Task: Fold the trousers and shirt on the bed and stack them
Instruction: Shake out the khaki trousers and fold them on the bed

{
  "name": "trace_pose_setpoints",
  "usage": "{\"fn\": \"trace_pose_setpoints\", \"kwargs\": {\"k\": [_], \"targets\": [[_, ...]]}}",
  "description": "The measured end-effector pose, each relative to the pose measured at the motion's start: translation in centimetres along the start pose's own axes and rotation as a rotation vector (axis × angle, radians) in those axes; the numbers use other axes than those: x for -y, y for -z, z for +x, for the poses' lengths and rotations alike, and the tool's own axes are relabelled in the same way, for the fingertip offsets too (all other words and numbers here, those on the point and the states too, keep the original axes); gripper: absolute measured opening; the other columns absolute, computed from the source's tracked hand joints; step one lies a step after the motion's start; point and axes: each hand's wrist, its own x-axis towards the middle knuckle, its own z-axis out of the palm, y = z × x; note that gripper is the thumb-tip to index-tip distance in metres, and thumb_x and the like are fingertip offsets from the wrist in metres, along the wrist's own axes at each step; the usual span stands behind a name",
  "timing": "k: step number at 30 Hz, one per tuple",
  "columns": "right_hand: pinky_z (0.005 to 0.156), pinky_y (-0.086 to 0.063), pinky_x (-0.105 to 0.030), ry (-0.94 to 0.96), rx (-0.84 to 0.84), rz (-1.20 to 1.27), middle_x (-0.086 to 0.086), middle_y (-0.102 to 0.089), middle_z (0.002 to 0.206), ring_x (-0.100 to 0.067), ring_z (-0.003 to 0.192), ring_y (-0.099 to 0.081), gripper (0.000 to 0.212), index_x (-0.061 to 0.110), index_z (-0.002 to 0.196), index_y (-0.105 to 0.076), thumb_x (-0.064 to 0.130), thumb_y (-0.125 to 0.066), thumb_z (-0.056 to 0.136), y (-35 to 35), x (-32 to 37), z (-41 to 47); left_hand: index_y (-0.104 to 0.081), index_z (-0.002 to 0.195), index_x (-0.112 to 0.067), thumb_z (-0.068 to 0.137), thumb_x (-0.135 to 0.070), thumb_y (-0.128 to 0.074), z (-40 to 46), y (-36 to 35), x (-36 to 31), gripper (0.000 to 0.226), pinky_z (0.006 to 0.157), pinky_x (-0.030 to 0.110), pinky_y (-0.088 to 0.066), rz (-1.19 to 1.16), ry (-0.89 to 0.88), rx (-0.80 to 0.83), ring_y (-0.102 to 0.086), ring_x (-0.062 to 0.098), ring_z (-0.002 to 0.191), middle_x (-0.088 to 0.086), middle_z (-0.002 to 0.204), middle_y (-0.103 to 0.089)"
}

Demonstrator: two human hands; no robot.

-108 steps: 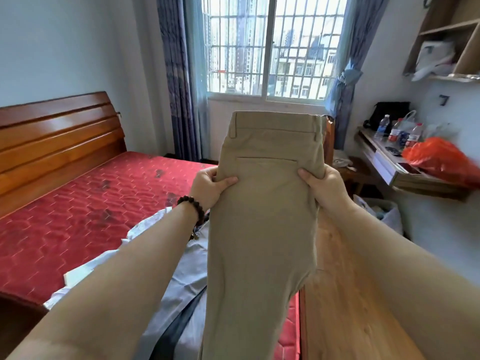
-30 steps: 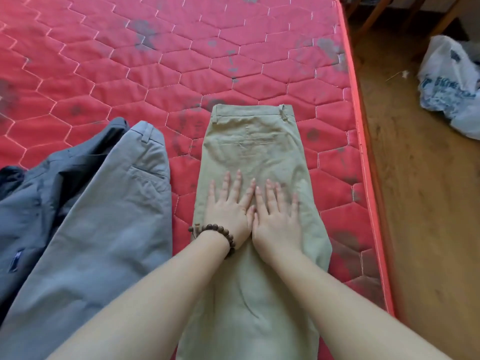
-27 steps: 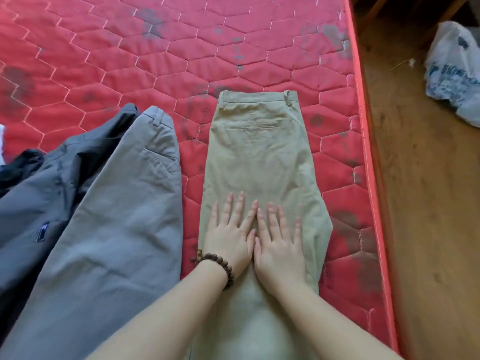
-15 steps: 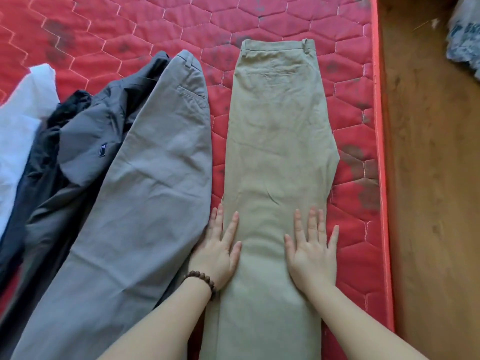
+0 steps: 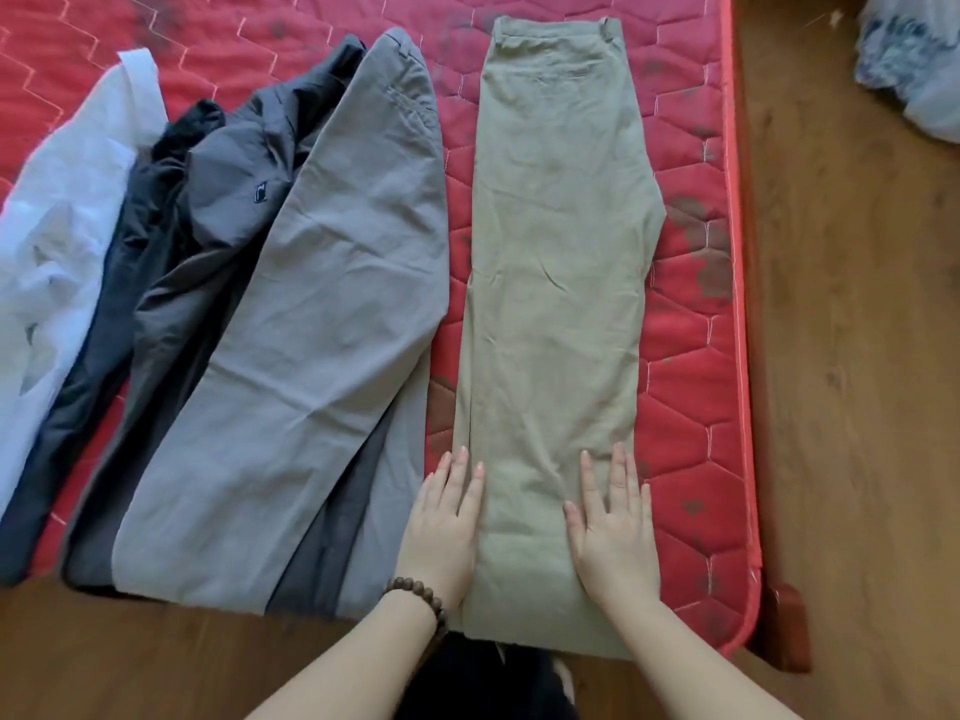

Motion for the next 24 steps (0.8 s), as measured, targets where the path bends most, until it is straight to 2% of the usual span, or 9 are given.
{"fn": "trace_pose_setpoints", "kwargs": {"k": [3,7,10,12,14,16,19,21,24], "targets": [[0.12,-0.011,-0.037,-0.042,0.016,0.131,-0.007,0.023,0.155,-0.023,0.148,0.009,0.067,0.023,0.153,-0.008,0.041,-0.042,0.099,0.2,0.4,-2.9,-0.069,0.113,-0.006,0.053,-0.002,-0.084,-2.9,-0.3,-1.1,0.062,0.082,0.042,-0.056,-0.001,0.043,-0.062,-0.065,0.032,0.101,0.012,0.115,-0.067],[0.113,-0.027,-0.042,-0.122,-0.023,0.193,-0.016,-0.007,0.158,-0.033,0.142,-0.018,0.071,0.021,0.152,-0.019,0.033,-0.057,0.093,0.0,0.4,-6.6,-0.068,0.113,-0.013,0.067,-0.021,-0.083,-6.6,-0.6,-2.4,0.049,0.07,0.036,-0.051,-0.051,0.117,-0.088,-0.06,0.022,0.083,0.0,0.087,-0.066],[0.104,-0.036,-0.04,-0.174,-0.044,0.27,-0.014,-0.034,0.141,-0.029,0.128,-0.035,0.075,0.022,0.152,-0.016,0.027,-0.06,0.092,-0.1,0.3,-9.0,-0.049,0.133,-0.021,0.087,-0.038,-0.061,-8.9,-0.9,-3.6,0.05,0.086,0.032,-0.04,-0.165,0.329,0.05,-0.054,0.019,0.095,-0.002,0.099,-0.062],[0.095,-0.043,-0.04,-0.211,-0.089,0.367,-0.012,-0.046,0.127,-0.029,0.116,-0.047,0.075,0.018,0.153,-0.016,0.024,-0.059,0.092,0.0,0.3,-10.2,-0.052,0.124,-0.022,0.091,-0.04,-0.055,-9.5,-0.8,-4.1,0.038,0.09,0.032,-0.038,-0.42,0.511,0.051,-0.053,0.022,0.098,0.001,0.099,-0.056],[0.087,-0.045,-0.041,-0.283,-0.141,0.469,-0.013,-0.055,0.123,-0.033,0.111,-0.054,0.06,0.012,0.147,-0.029,0.024,-0.056,0.094,0.2,0.1,-10.8,-0.059,0.094,-0.019,0.093,-0.037,-0.054,-10.0,-0.1,-4.4,0.018,0.082,0.035,-0.043,-0.552,0.477,0.004,-0.056,0.025,0.088,-0.002,0.083,-0.052],[0.072,-0.044,-0.039,-0.313,-0.21,0.566,-0.014,-0.064,0.108,-0.035,0.097,-0.059,0.032,0.01,0.125,-0.048,0.025,-0.05,0.097,0.8,0.1,-11.3,-0.047,0.07,-0.022,0.095,-0.03,-0.053,-10.6,0.8,-4.5,0.026,0.066,0.027,-0.04,-0.638,0.361,-0.11,-0.054,0.013,0.07,-0.006,0.067,-0.048],[0.053,-0.034,-0.034,-0.235,-0.335,0.661,-0.004,-0.062,0.076,-0.028,0.071,-0.058,0.009,0.016,0.1,-0.046,0.025,-0.044,0.099,1.3,0.9,-12.2,-0.036,0.068,-0.028,0.097,-0.022,-0.048,-11.3,1.9,-4.3,0.031,0.046,0.015,-0.034,-0.7,0.347,-0.354,-0.05,0.007,0.053,-0.01,0.054,-0.043],[0.053,-0.037,-0.035,-0.214,-0.258,0.675,-0.003,-0.059,0.074,-0.027,0.069,-0.056,0.011,0.015,0.098,-0.046,0.027,-0.044,0.099,0.6,1.4,-12.3,-0.04,0.072,-0.021,0.097,-0.022,-0.046,-11.5,1.6,-3.6,0.026,0.045,0.018,-0.031,-0.676,0.433,-0.376,-0.05,0.008,0.051,-0.006,0.057,-0.047],[0.073,-0.043,-0.038,-0.318,-0.02,0.5,-0.008,-0.056,0.099,-0.025,0.084,-0.05,0.017,0.01,0.099,-0.052,0.027,-0.049,0.097,-1.2,1.2,-11.6,-0.055,0.086,-0.012,0.096,-0.022,-0.049,-11.0,-0.3,-2.0,0.016,0.067,0.028,-0.041,-0.531,0.537,-0.113,-0.059,0.023,0.08,0.0,0.086,-0.051]]}}
